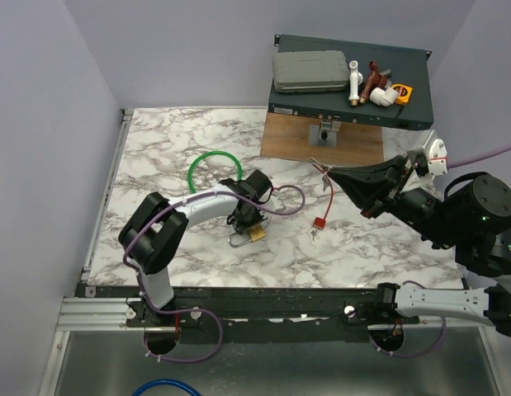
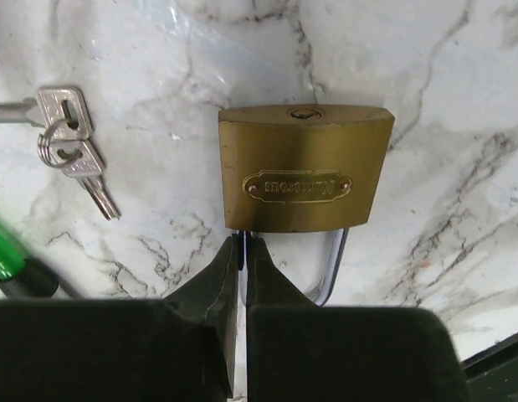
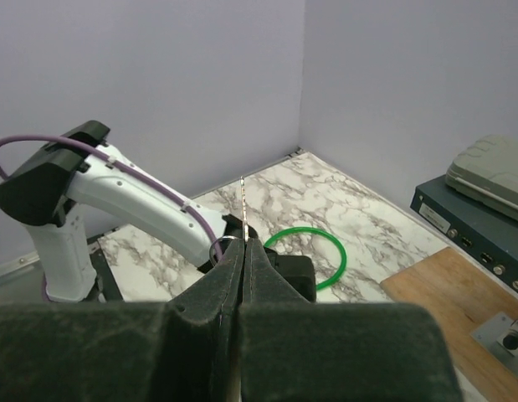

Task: Unlock with the key

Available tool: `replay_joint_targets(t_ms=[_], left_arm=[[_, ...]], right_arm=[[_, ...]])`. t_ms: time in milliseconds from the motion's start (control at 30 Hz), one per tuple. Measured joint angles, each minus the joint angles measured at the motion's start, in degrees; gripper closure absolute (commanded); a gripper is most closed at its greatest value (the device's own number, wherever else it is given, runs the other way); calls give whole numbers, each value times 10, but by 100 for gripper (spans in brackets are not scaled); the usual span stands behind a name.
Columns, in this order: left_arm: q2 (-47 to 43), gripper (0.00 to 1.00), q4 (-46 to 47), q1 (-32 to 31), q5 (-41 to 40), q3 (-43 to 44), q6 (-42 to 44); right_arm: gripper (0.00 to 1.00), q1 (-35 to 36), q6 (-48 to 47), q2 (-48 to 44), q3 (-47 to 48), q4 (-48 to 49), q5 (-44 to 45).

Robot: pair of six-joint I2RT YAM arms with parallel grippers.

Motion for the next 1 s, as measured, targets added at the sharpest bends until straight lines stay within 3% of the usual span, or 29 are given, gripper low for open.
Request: replay_joint_targets(t_ms=[267, 533, 700, 1000], left_arm=[[-140, 100, 2, -2, 5, -56, 70], [-463, 100, -38, -1, 11, -102, 186], [-593, 100, -45, 0, 28, -155, 241], [-564, 100, -60, 2, 54, -215, 291]], right_arm=[[99, 0, -1, 21, -1, 7, 60], [99, 0, -2, 61, -17, 42, 84], [99, 0, -1, 83, -44, 64, 87], [99, 0, 26, 74, -113, 87, 90]])
